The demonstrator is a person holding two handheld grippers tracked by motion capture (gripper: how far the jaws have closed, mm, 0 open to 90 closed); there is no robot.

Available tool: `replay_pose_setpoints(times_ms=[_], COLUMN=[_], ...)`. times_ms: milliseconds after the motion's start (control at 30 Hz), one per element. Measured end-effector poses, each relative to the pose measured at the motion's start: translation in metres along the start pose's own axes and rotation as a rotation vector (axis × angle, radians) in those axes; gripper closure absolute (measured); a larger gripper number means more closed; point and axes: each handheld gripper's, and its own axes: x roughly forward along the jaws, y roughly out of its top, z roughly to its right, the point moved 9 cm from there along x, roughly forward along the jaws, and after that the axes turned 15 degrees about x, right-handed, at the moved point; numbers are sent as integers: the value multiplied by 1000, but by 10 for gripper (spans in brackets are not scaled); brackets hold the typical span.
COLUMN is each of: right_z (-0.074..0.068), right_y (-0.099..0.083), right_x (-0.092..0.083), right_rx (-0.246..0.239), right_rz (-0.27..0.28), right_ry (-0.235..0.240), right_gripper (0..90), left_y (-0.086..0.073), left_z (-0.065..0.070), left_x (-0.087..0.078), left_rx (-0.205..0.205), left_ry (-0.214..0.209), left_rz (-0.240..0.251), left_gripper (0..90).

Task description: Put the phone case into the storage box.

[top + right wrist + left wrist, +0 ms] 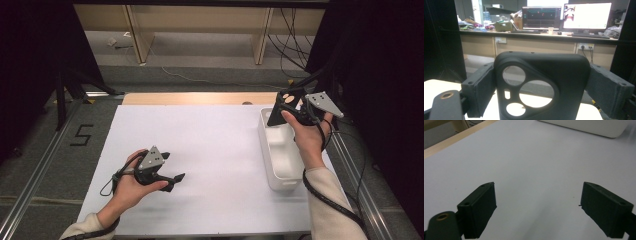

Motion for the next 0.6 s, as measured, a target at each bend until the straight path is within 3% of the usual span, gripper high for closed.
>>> replay_pose_setpoints(times_ms=[600], right_z=[4], right_y=[-2], right_x=[8], right_rx=[11], right_rz=[-3], right_ry=[-5], right_gripper=[150], left_y=[0], left_z=[1], left_x=[0], left_rx=[-1], left_ry=[-2], left_rz=[0], left_gripper=[127])
